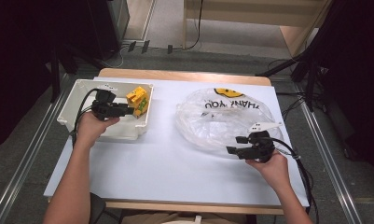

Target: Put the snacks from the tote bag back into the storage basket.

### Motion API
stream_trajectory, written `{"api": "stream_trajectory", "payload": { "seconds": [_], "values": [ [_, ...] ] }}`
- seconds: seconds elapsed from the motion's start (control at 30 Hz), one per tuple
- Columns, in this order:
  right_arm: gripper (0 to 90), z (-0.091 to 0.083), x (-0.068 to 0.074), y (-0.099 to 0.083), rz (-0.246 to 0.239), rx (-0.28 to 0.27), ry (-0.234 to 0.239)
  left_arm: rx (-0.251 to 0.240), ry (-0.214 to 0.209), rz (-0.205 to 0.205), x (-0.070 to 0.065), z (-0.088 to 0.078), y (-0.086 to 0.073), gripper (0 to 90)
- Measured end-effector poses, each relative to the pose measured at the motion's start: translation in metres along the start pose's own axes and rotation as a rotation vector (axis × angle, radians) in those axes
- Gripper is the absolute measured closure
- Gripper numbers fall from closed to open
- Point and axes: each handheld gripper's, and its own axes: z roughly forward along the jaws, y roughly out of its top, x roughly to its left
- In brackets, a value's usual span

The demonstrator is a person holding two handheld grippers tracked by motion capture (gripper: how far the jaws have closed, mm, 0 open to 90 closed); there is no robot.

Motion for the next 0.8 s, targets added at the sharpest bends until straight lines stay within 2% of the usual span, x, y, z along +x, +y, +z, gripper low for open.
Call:
{"api": "stream_trajectory", "payload": {
  "seconds": [0.13,0.2,0.33,0.5,0.57,0.67,0.8],
  "values": [
    [37.4,0.001,0.000,0.000,-0.001,0.000,-0.001,-0.026,-0.014,0.022,-0.005,-0.005,-0.001,71.7],
    [37.4,0.001,0.000,0.000,-0.001,-0.001,0.001,-0.047,-0.026,0.014,-0.006,-0.006,0.000,77.7],
    [39.4,0.001,0.000,0.000,-0.003,0.003,0.005,-0.052,-0.051,0.012,-0.009,-0.005,0.001,89.7],
    [39.4,0.001,0.001,0.000,-0.003,0.002,-0.001,-0.037,-0.054,0.020,-0.013,0.003,0.002,90.0],
    [39.4,0.000,0.001,0.000,-0.007,-0.008,-0.004,-0.027,-0.032,0.027,-0.016,0.009,0.003,90.0],
    [39.5,-0.001,0.001,0.001,-0.006,-0.014,-0.005,-0.036,-0.030,0.021,-0.018,0.016,0.003,90.0],
    [39.4,0.000,0.001,0.000,-0.006,-0.007,-0.005,-0.012,-0.013,0.034,-0.018,0.023,0.000,90.0]
  ]
}}
